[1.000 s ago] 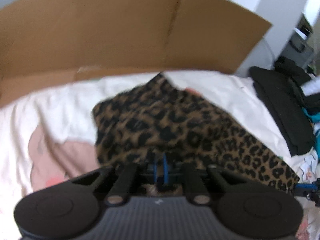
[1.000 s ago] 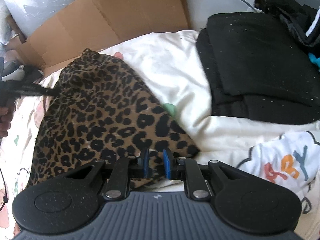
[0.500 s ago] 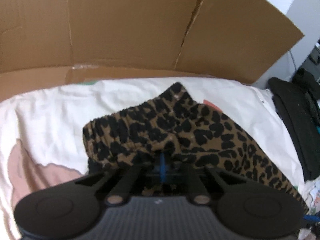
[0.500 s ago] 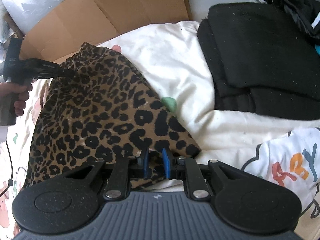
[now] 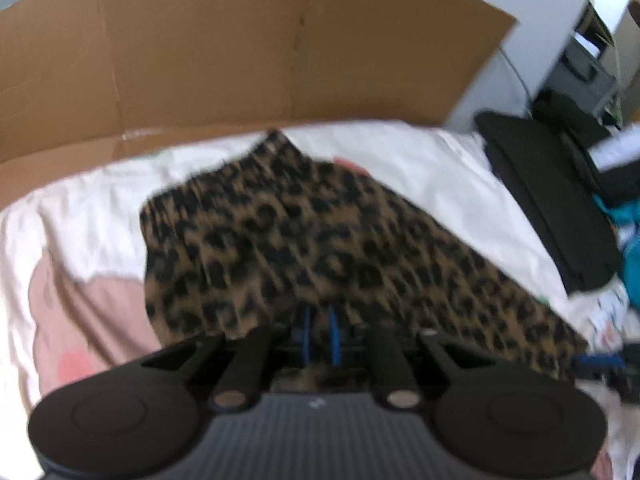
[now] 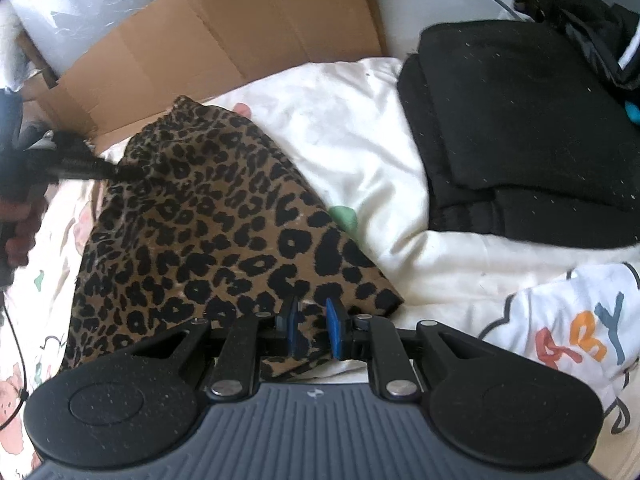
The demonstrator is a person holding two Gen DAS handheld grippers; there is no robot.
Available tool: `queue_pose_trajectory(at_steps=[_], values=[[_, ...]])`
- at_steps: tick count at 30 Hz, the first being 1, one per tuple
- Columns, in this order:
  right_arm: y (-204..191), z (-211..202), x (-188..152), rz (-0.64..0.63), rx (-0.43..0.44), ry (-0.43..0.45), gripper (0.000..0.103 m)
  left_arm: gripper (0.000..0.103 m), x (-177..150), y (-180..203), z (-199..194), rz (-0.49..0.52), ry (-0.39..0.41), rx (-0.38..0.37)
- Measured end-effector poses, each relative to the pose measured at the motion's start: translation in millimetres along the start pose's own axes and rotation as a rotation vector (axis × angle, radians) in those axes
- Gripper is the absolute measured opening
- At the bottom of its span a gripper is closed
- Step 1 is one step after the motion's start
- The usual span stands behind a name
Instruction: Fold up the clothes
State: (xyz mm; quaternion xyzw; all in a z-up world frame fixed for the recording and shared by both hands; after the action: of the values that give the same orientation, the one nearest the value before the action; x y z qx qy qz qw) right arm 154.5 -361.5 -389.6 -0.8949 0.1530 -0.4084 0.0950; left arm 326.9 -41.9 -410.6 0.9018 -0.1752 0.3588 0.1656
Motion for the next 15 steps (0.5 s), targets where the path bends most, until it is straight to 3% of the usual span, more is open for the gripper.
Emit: queue_pose_trajectory(at_steps=[8, 15], values=[[-9, 7, -9, -0.019, 0.005, -0.026, 0.022, 0.011, -50, 0, -11, -0.008, -0.119, -0.01], [-4, 9, -14, -0.048, -0.031, -0.047, 0.021, 0.012, -70, -1, -29, 0.063, -0.157, -0.024]])
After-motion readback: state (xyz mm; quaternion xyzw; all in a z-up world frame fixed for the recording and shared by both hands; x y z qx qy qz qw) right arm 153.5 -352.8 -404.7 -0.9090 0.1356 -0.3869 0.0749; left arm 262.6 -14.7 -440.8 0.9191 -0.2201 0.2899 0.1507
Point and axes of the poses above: each gripper's, at about its wrist camera, not at the fingertips, and z roughly the way its jaws point, y to its right, x to its top, the point moved 5 cm from there along z, roughly the way its jaws point, and after that the axes turned 15 degrees about y, right-handed, at the moved point
